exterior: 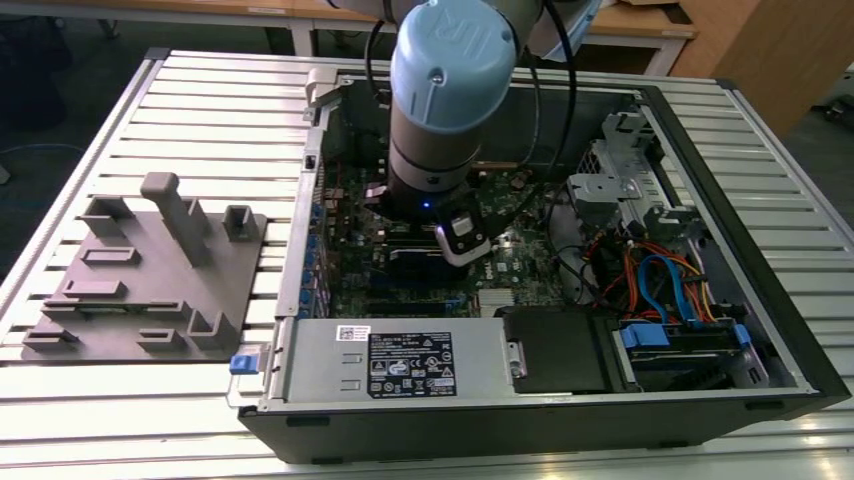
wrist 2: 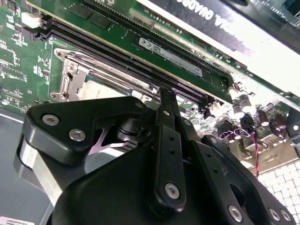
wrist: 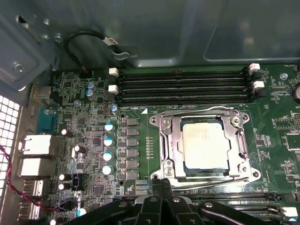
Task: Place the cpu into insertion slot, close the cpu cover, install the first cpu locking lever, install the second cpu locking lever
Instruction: 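Install the second cpu locking lever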
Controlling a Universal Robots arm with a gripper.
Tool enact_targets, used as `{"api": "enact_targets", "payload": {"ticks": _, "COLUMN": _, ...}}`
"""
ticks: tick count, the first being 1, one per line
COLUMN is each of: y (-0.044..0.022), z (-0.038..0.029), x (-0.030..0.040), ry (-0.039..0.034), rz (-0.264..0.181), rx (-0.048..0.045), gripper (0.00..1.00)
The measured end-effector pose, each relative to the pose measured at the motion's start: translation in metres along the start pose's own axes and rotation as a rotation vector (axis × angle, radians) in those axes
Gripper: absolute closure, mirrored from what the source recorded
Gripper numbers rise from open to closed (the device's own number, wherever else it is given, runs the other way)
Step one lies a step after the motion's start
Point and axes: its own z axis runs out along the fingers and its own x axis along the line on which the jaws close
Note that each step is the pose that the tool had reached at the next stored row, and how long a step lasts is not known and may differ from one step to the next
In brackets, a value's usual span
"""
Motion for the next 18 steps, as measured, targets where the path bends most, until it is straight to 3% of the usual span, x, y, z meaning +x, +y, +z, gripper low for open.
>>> {"api": "enact_targets", "payload": {"ticks": 18, "y": -0.0014, "z": 0.004, "x": 0.0001, "ry": 0.0012, "rz": 0.0, "rx": -0.0223, "gripper": 0.9}}
